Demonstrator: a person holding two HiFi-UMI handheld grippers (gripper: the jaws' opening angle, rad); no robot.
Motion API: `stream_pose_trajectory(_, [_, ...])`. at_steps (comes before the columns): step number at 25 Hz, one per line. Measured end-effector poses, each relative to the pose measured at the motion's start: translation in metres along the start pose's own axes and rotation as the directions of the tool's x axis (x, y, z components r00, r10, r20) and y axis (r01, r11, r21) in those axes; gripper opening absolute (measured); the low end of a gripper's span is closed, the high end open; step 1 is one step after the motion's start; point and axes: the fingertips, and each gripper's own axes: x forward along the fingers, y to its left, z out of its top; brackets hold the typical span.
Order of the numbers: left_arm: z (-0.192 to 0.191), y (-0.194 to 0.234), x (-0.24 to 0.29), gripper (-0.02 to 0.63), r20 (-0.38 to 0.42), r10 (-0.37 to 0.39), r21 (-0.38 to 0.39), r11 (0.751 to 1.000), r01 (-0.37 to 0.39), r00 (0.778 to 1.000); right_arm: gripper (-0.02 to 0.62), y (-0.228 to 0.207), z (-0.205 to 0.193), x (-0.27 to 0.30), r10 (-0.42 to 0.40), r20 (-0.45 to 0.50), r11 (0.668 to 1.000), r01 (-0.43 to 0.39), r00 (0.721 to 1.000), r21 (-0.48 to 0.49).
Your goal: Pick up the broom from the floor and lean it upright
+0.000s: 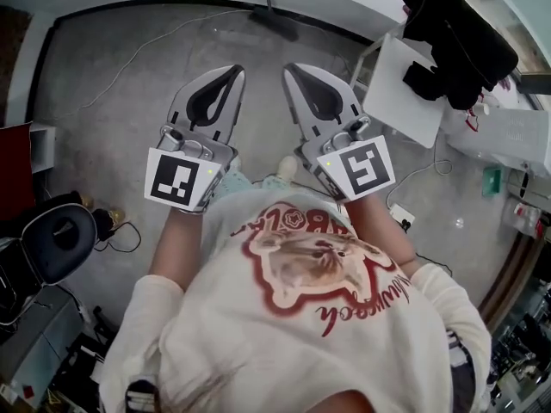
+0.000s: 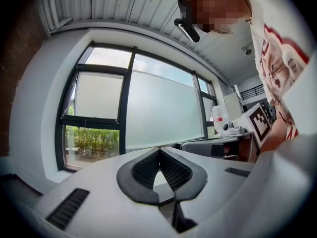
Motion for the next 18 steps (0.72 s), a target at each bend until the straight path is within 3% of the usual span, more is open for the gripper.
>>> stream_pose_trajectory(5, [0.016, -0.002, -0.014, 0.02, 0.046, -0.031, 0.003, 1.0, 0.031, 0.998, 0.025, 0.017, -0.005, -0.008, -0.024, -0.03, 0.998, 0.022, 0.999, -0.062])
stream_pose_trajectory(10, [0.016, 0.004, -0.063, 0.02, 0.04, -0.09, -0.013, 0.996, 0.09, 0.995, 0.025, 0.062, -0.011, -0.003, -0.095, -0.034, 0.994, 0.093, 0.995, -0.061])
stream_pose_trajectory(18, [-0.033, 0.016, -0.12, 0.02, -0.012, -0.218, -0.067, 0.974, 0.217, 0.976, 0.025, 0.124, -0.043, -0.012, -0.259, -0.058, 0.966, 0.259, 0.964, -0.008])
